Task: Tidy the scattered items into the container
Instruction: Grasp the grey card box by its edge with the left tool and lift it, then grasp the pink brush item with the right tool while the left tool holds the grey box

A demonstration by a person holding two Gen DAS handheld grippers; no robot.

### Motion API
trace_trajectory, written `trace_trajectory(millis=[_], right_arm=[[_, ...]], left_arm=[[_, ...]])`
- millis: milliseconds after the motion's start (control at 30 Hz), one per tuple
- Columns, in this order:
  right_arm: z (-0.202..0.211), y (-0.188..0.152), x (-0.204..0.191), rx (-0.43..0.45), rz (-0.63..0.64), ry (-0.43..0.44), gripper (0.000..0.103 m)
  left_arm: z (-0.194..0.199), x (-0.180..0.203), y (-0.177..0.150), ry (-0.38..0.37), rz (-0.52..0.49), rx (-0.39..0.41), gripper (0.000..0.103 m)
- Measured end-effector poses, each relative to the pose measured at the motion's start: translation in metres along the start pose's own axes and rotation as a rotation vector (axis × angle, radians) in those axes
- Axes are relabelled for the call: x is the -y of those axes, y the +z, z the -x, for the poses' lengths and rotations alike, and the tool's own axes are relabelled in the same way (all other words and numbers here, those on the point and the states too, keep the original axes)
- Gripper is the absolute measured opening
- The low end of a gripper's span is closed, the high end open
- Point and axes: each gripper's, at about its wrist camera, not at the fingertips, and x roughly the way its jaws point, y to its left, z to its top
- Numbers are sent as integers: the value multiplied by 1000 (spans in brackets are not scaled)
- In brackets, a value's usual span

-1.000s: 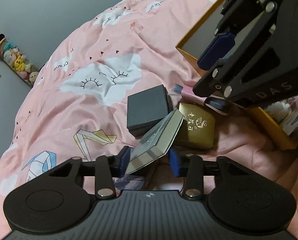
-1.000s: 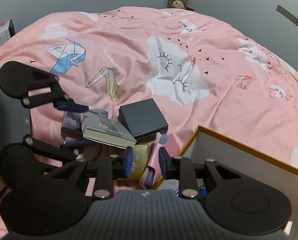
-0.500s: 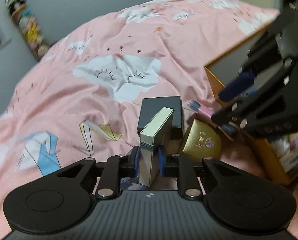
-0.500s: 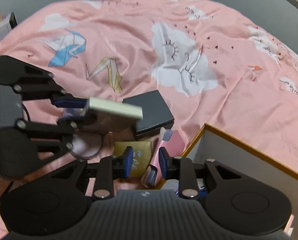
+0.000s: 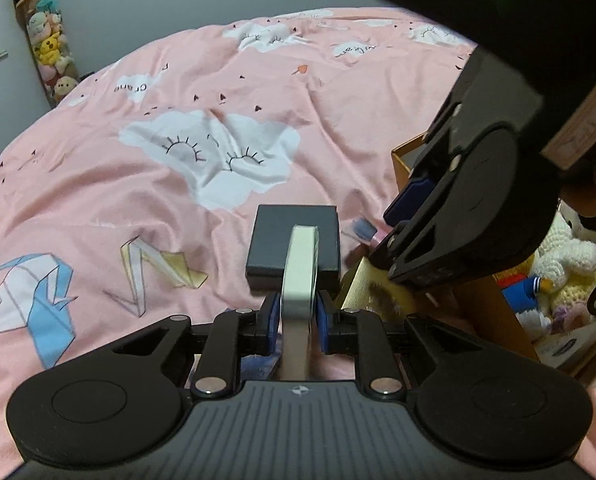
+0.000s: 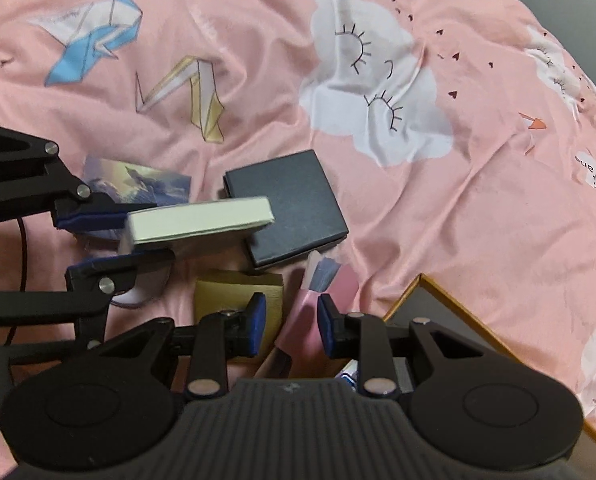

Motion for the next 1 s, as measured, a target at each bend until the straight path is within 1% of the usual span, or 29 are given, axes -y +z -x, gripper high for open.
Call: trace_trajectory(millis=[100,167,233,400,633,733,767,833,933,1000], right_arm=[[-3,2,1,-10,16,0,30],[-5,3,1,-23,22,3,31],[-7,4,1,-31,27,3,30],[-13,7,-3,-49,44,-9,30],[-22,14,-9,-69,72,-56,34],[-27,18,-11,-84,91,-83,36],[-29,19,-12,-90,97,-94,38],[-33,22,-11,-103,108,-121,39],[-37,24,-10,-113,120,-160,40],[-38,25,-10,-112,126,-164,40]], left_arm=[[-4,1,1,-24,22,8,22],[-4,2,1,-27,32,16,19],[-2,1,0,-9,46,21,18],[8,-9,-3,38,125,29,17],[18,-24,-7,68,206,46,17],[18,-28,-8,79,223,43,17],[18,-29,-9,83,227,45,0],[20,-31,-10,88,237,53,0],[20,-35,-10,74,254,51,0],[18,-35,-11,73,254,42,0]])
